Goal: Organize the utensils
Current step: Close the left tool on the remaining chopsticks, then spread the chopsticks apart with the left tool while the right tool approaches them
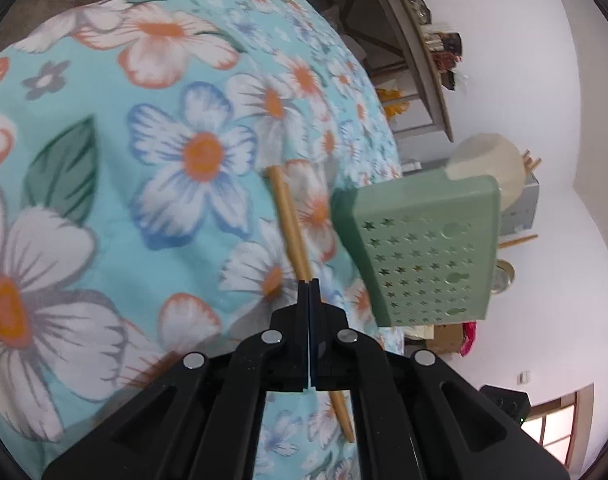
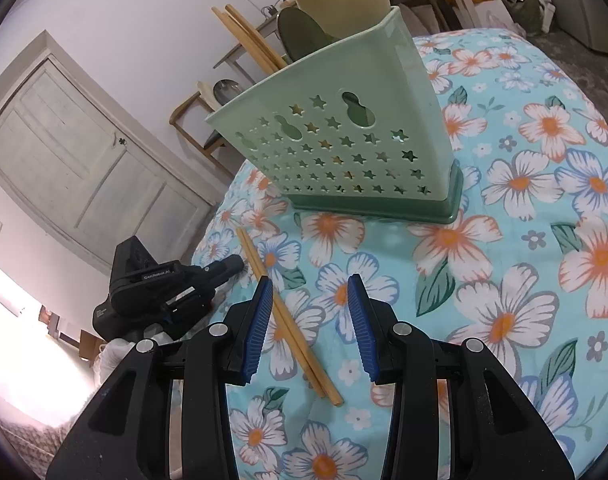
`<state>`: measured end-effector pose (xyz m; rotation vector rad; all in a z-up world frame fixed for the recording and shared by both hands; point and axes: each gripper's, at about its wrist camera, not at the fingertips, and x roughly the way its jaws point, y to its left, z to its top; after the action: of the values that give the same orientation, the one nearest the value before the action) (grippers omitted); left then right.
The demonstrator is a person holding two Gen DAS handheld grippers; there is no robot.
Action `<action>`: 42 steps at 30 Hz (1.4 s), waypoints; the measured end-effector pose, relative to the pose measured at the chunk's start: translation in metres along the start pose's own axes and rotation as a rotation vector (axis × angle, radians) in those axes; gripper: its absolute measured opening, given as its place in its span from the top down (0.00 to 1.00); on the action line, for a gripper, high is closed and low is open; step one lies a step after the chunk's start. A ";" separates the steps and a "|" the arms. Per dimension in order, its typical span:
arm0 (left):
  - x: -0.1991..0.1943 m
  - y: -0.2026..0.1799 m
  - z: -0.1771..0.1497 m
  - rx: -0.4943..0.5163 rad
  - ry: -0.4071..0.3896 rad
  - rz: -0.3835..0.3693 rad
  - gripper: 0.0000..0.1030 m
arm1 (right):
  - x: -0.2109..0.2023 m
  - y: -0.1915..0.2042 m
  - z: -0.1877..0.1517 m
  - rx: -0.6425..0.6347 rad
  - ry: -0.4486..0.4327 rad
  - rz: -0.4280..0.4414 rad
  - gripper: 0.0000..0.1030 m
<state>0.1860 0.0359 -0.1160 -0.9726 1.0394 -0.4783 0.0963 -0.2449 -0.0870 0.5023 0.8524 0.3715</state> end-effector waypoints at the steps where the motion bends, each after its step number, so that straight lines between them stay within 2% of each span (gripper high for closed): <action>1: 0.001 -0.002 0.000 0.002 0.005 0.000 1.00 | 0.000 0.001 0.000 -0.002 0.000 0.000 0.62; 3: 0.007 -0.004 0.001 -0.007 0.028 -0.004 0.90 | 0.002 0.002 0.000 -0.004 0.003 -0.001 0.62; 5: 0.013 -0.005 0.001 -0.020 0.034 0.011 0.87 | 0.002 0.003 0.000 -0.003 0.003 0.000 0.62; 14: 0.021 0.000 0.001 -0.060 0.013 0.016 0.90 | 0.003 -0.001 0.000 0.009 0.006 0.002 0.62; 18: 0.016 0.005 -0.001 -0.075 0.005 0.010 0.93 | 0.002 -0.002 -0.001 0.013 0.005 0.006 0.62; 26: 0.002 0.012 0.001 -0.078 0.016 0.019 0.94 | 0.000 -0.001 -0.001 0.017 -0.003 0.008 0.62; 30: -0.008 0.009 0.004 -0.048 0.039 0.046 0.94 | -0.001 -0.001 -0.001 0.017 -0.002 0.009 0.62; 36: -0.021 0.003 0.005 0.043 0.106 0.135 0.94 | -0.001 0.000 -0.002 0.014 0.002 0.014 0.62; 42: -0.033 -0.002 0.002 0.137 0.128 0.206 0.93 | -0.001 0.002 -0.003 0.012 0.005 0.015 0.62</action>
<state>0.1726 0.0599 -0.0971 -0.7123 1.1918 -0.4386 0.0931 -0.2432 -0.0868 0.5193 0.8565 0.3819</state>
